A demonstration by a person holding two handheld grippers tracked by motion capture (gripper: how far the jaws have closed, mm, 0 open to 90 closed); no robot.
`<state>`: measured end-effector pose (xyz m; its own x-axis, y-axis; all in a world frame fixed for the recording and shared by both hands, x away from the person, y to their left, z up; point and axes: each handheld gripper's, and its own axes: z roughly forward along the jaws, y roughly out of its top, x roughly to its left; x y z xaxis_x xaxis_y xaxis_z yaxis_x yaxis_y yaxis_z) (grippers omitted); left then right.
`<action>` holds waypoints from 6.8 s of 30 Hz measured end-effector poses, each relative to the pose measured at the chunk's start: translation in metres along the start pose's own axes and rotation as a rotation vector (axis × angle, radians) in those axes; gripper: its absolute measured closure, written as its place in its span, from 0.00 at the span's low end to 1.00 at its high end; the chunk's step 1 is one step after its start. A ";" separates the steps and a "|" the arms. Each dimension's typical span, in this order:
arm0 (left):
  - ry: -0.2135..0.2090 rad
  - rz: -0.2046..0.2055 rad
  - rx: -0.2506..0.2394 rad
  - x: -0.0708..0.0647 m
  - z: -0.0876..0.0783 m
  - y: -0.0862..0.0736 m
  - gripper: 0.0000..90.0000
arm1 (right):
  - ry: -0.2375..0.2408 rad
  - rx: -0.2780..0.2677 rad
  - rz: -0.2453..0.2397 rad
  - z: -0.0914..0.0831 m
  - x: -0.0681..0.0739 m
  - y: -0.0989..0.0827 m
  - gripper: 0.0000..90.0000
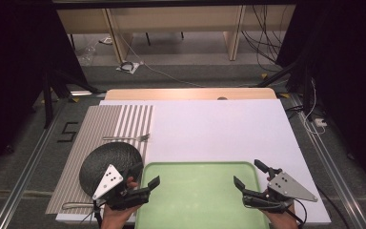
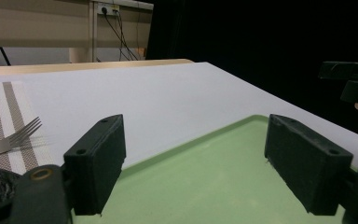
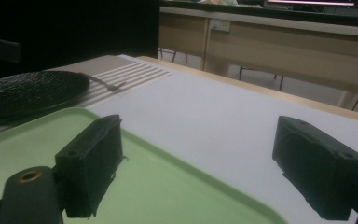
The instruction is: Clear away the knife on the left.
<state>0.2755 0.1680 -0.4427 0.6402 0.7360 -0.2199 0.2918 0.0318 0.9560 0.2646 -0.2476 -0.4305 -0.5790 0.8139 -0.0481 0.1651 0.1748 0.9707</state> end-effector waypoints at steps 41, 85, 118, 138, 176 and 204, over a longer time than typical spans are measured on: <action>0.020 0.105 0.223 0.005 -0.008 0.024 0.22 | 0.027 0.007 0.001 0.001 0.001 0.000 0.19; 0.180 0.143 0.617 0.066 -0.077 0.016 0.25 | 0.041 0.034 -0.005 0.002 0.002 -0.002 0.20; 0.239 0.155 0.962 0.097 -0.091 -0.004 0.33 | 0.059 0.053 -0.022 0.005 0.004 -0.003 0.20; 0.190 0.179 1.112 0.107 -0.071 -0.014 0.44 | 0.057 0.056 -0.028 0.006 0.004 -0.003 0.20; 0.054 0.434 1.262 0.081 -0.054 -0.012 0.88 | 0.072 0.078 -0.036 0.010 0.004 -0.006 0.21; 0.021 0.466 1.291 0.062 -0.062 -0.002 0.88 | 0.082 0.094 -0.047 0.011 0.006 -0.007 0.21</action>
<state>0.2709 0.2551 -0.4458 0.8528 0.5156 0.0832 0.5101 -0.8564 0.0792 0.2687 -0.2383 -0.4400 -0.6504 0.7564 -0.0696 0.2084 0.2658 0.9412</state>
